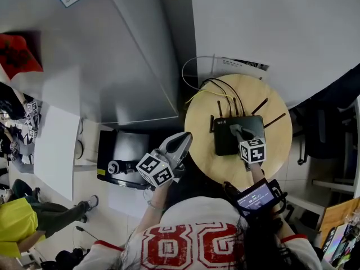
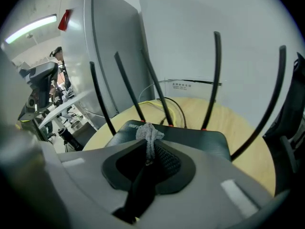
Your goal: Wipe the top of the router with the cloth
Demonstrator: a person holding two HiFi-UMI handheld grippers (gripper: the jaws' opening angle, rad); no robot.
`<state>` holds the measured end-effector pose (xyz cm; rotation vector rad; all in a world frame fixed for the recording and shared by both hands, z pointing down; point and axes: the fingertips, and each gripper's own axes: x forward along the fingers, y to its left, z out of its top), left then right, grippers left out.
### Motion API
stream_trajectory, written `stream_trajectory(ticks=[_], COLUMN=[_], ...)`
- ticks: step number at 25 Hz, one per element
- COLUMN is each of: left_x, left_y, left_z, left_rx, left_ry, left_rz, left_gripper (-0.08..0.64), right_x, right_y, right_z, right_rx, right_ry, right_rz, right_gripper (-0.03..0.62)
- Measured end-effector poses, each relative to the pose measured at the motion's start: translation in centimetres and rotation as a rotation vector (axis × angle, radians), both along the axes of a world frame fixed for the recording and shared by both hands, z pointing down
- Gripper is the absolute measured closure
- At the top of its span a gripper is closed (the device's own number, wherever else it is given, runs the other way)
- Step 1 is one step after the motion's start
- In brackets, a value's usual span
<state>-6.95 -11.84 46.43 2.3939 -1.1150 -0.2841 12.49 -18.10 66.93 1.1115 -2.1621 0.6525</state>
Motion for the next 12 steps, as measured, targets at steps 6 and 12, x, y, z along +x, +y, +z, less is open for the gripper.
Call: stream_trajectory(ticks=[6, 12], left_x=[0.6, 1.1], left_y=[0.2, 0.3], left_z=[0.0, -0.2], left_rx=[0.010, -0.002], left_ry=[-0.002, -0.011], left_rz=[0.016, 0.022], left_gripper=[0.565, 0.565], right_x=[6.9, 11.9], right_y=[-1.2, -1.7], right_z=[0.1, 0.2], right_rx=[0.009, 0.010], right_ry=[0.047, 0.069], right_rz=[0.132, 0.248], right_gripper=[0.551, 0.551])
